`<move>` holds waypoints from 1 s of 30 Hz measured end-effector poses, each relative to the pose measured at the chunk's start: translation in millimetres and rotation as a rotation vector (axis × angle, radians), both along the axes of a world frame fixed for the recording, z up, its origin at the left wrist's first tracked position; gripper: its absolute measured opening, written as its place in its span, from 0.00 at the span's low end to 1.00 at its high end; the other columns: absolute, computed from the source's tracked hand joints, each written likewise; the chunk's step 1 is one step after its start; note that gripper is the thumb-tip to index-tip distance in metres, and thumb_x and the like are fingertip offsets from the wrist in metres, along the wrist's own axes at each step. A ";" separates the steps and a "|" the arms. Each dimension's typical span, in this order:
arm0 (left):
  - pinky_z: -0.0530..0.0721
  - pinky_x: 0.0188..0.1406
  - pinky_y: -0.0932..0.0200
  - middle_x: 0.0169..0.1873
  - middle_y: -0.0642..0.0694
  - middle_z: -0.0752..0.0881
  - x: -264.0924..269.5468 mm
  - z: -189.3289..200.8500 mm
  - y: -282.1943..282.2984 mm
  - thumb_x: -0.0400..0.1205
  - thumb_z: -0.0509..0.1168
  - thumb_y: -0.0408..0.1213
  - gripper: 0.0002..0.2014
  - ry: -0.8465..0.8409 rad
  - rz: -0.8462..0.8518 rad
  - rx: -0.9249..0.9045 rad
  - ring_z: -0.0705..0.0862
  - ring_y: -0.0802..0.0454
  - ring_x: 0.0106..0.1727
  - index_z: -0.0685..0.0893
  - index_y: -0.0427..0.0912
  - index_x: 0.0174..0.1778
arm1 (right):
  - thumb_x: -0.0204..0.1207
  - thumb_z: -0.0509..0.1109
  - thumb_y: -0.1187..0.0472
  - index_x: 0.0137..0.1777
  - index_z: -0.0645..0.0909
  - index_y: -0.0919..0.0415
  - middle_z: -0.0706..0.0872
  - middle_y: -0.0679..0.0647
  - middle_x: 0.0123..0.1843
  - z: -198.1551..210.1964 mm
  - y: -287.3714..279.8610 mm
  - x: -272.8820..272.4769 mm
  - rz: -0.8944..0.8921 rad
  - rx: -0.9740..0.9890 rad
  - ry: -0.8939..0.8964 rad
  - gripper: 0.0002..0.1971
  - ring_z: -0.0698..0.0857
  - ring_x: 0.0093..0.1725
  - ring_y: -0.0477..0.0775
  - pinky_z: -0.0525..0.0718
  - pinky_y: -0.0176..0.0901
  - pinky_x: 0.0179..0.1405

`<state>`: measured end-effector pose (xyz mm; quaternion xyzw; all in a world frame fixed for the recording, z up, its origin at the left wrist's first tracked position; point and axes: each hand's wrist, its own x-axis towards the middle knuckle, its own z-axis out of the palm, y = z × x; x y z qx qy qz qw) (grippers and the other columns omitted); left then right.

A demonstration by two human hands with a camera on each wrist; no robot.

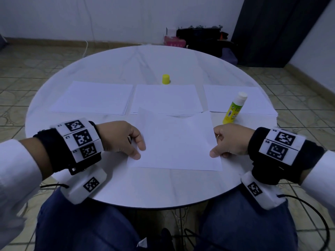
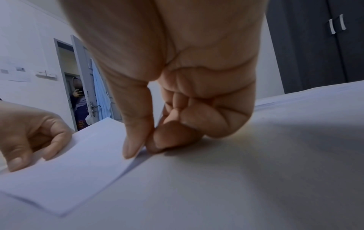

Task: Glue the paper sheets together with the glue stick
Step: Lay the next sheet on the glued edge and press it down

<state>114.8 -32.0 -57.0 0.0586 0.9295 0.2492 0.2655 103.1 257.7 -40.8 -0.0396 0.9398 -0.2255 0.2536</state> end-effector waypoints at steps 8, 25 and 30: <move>0.69 0.24 0.74 0.19 0.57 0.77 0.5 1.0 -0.1 0.71 0.79 0.41 0.09 0.012 -0.006 -0.026 0.73 0.66 0.19 0.86 0.57 0.39 | 0.67 0.79 0.67 0.38 0.73 0.62 0.79 0.49 0.23 0.4 1.0 1.5 0.010 0.014 0.000 0.14 0.77 0.21 0.46 0.71 0.31 0.21; 0.69 0.26 0.73 0.22 0.57 0.76 -0.4 1.5 0.4 0.72 0.78 0.42 0.09 0.018 -0.014 -0.041 0.73 0.66 0.21 0.85 0.59 0.40 | 0.66 0.80 0.66 0.44 0.75 0.64 0.80 0.50 0.23 -1.4 1.0 -1.1 0.014 0.031 0.002 0.15 0.78 0.24 0.49 0.73 0.37 0.27; 0.70 0.26 0.73 0.21 0.57 0.77 -1.0 -0.1 0.5 0.71 0.78 0.41 0.09 0.024 -0.020 -0.044 0.73 0.65 0.21 0.85 0.59 0.39 | 0.66 0.80 0.66 0.42 0.75 0.64 0.80 0.50 0.24 -2.0 0.8 -1.0 0.014 0.038 0.002 0.15 0.78 0.24 0.49 0.73 0.37 0.27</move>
